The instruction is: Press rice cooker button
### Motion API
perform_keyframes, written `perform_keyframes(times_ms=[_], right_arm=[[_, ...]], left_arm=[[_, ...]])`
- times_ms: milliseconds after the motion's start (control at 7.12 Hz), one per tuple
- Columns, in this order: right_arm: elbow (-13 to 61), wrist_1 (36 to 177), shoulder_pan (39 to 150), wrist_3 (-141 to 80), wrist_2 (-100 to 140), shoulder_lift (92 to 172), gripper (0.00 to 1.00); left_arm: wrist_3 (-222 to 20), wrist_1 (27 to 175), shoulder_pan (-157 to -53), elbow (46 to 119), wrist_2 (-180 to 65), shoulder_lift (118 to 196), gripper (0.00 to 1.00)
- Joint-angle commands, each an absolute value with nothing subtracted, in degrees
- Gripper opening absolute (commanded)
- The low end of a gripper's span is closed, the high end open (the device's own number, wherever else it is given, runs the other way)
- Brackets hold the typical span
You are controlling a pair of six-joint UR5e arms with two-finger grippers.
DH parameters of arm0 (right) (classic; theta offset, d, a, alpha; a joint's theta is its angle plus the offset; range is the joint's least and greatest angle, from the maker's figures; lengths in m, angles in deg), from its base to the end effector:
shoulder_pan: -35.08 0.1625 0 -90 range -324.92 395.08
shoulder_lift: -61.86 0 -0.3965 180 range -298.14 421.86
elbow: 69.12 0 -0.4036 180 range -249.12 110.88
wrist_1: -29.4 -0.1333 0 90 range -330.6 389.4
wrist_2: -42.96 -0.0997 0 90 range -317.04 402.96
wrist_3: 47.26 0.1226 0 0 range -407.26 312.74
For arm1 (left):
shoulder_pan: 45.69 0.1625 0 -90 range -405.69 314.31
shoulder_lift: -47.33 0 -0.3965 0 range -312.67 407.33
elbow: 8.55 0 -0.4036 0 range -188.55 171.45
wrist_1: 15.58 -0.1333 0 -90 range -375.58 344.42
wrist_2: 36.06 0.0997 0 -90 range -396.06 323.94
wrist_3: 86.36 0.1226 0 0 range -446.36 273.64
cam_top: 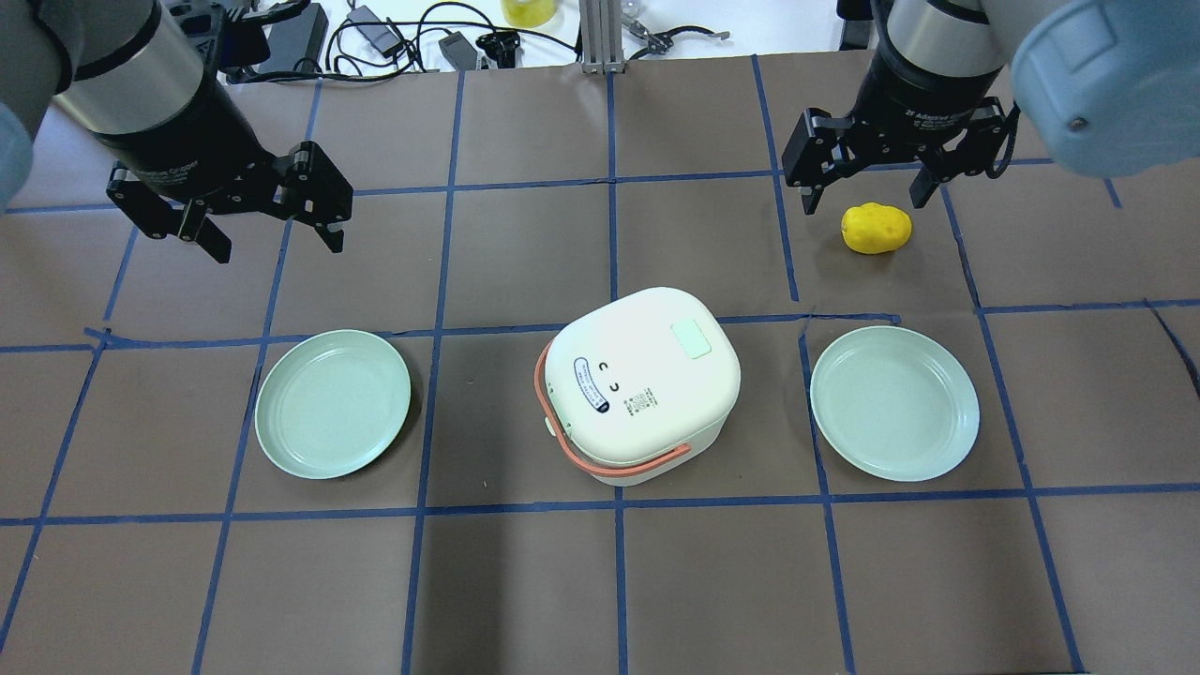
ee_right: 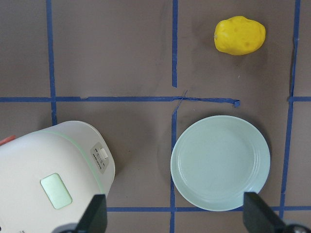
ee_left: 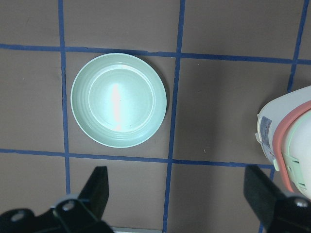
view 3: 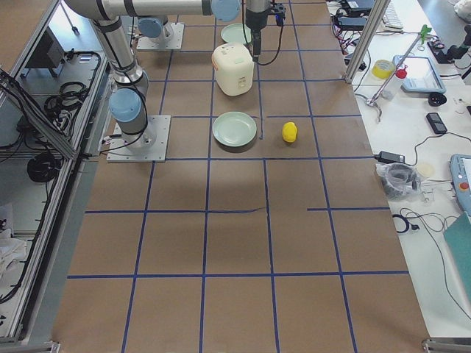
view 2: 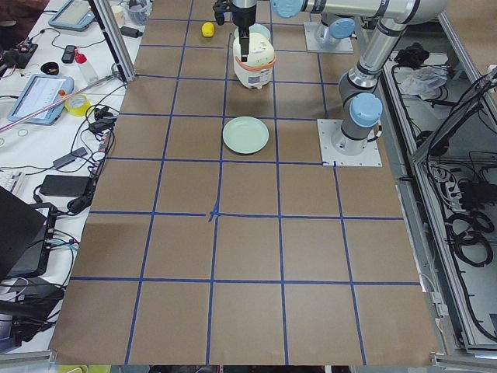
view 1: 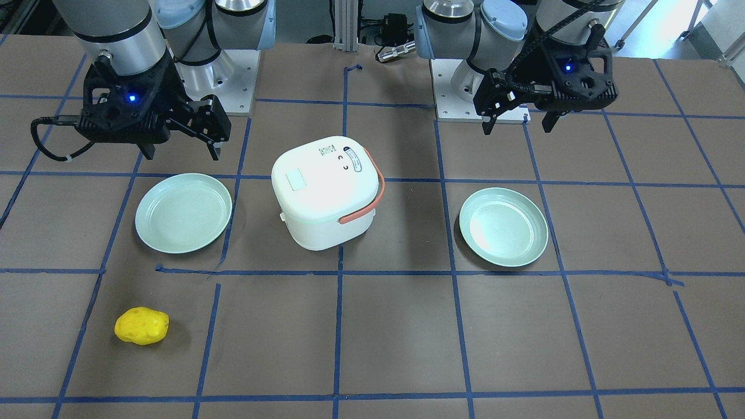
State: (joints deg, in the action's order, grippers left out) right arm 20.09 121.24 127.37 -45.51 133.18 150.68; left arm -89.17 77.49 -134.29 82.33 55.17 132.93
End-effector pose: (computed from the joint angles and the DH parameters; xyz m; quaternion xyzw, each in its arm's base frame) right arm 0.1533 -0.5088 0.4361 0.0047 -0.9999 0.0127 0.0015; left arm -0.1191 -0.4761 0.4608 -0.0368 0.9993 -0.0041 0.0107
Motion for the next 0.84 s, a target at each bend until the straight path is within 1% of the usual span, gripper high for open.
perform_keyframes(times_ms=[0, 702], right_arm=[[20.09, 121.07, 127.37, -45.42, 133.31, 150.63, 1.0], [20.09, 121.16, 127.45, -45.15, 133.22, 150.63, 1.0]], left_arm=[[-89.17, 77.49, -134.29, 82.33, 55.17, 132.93, 1.0], [-89.17, 77.49, -134.29, 82.33, 55.17, 132.93, 1.0]])
